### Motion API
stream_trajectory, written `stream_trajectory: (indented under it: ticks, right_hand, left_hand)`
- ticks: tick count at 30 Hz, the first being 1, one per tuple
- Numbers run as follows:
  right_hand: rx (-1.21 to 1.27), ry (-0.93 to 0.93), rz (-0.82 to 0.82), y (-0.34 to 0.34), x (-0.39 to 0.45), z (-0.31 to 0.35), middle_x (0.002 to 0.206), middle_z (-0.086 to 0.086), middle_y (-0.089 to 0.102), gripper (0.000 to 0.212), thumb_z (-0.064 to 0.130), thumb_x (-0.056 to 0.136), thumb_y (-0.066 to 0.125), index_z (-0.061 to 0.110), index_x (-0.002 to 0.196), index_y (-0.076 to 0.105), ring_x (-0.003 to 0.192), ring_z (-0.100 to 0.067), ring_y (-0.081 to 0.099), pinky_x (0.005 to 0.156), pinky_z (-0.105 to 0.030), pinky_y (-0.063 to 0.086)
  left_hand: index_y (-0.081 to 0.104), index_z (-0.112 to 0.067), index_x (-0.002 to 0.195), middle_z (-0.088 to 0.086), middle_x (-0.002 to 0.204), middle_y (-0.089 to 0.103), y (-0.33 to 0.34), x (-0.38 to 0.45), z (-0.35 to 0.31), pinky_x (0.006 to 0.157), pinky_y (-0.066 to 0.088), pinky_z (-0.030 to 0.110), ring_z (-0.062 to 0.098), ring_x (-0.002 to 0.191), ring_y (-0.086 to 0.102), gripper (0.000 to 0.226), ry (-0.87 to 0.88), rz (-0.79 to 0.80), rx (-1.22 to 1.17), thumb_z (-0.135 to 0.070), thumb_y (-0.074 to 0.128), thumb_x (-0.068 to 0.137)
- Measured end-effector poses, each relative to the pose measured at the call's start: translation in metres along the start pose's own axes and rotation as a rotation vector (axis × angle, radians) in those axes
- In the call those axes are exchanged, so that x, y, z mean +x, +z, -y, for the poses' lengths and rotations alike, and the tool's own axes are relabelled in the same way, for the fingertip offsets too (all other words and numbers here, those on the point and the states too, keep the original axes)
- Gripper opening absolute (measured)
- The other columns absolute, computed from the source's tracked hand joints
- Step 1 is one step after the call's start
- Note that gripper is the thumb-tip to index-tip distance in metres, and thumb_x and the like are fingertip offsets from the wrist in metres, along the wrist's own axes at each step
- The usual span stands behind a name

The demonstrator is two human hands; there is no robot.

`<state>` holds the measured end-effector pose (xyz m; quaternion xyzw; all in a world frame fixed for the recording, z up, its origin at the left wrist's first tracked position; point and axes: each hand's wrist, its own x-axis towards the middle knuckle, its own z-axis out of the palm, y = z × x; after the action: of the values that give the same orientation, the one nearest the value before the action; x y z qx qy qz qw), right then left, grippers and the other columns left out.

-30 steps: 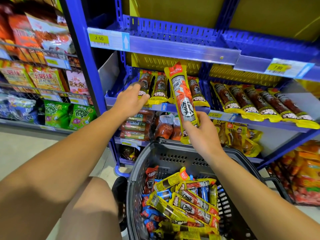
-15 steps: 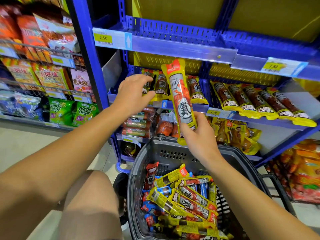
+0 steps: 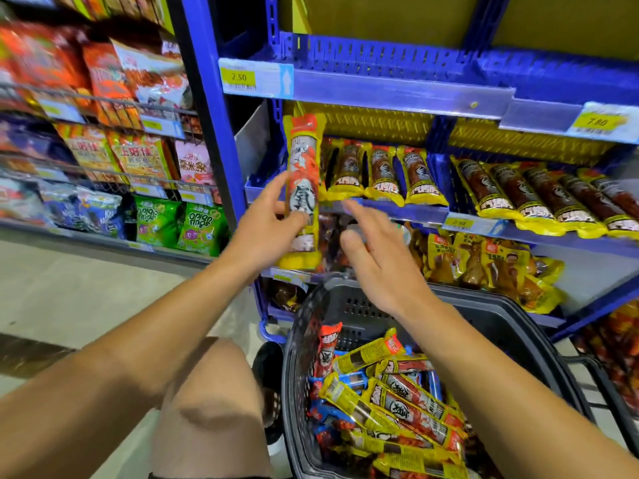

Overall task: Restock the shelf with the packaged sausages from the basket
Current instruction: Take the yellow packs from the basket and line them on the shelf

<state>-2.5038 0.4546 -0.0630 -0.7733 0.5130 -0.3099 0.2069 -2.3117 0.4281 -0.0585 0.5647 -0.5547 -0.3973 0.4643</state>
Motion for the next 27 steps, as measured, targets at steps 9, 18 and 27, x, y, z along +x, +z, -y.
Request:
stream_trajectory:
  ticks: [9, 18, 27]
  right_hand:
    - [-0.223, 0.017, -0.122, -0.021, 0.047, -0.020, 0.150, -0.004, 0.041, 0.062, 0.051, 0.096, 0.029, 0.018, 0.148, 0.039, 0.141, -0.025, 0.031, 0.115, -0.043, 0.026]
    - [-0.273, 0.015, -0.159, -0.020, 0.045, -0.032, 0.142, -0.003, 0.049, 0.056, 0.044, 0.096, 0.033, 0.015, 0.142, 0.046, 0.135, -0.021, 0.035, 0.112, -0.040, 0.029]
    - [-0.364, 0.010, -0.187, -0.021, 0.048, -0.043, 0.138, -0.002, 0.051, 0.064, 0.052, 0.092, 0.026, 0.015, 0.139, 0.049, 0.134, -0.026, 0.039, 0.113, -0.047, 0.029]
  left_hand:
    - [0.049, 0.002, 0.115, 0.030, 0.119, 0.055, -0.024, 0.101, -0.008, 0.077, 0.036, 0.043, 0.046, 0.108, 0.050, 0.029, 0.017, -0.251, 0.718, -0.020, 0.044, 0.097]
    - [0.061, -0.004, 0.115, 0.025, 0.116, 0.061, -0.012, 0.128, 0.001, 0.074, 0.041, 0.042, 0.045, 0.103, 0.055, 0.029, -0.066, -0.297, 0.782, -0.015, 0.047, 0.092]
    - [0.051, -0.010, 0.086, 0.019, 0.096, 0.059, -0.017, 0.110, 0.007, 0.068, 0.034, 0.037, 0.037, 0.087, 0.051, 0.035, 0.106, -0.207, 0.788, -0.039, 0.038, 0.098]
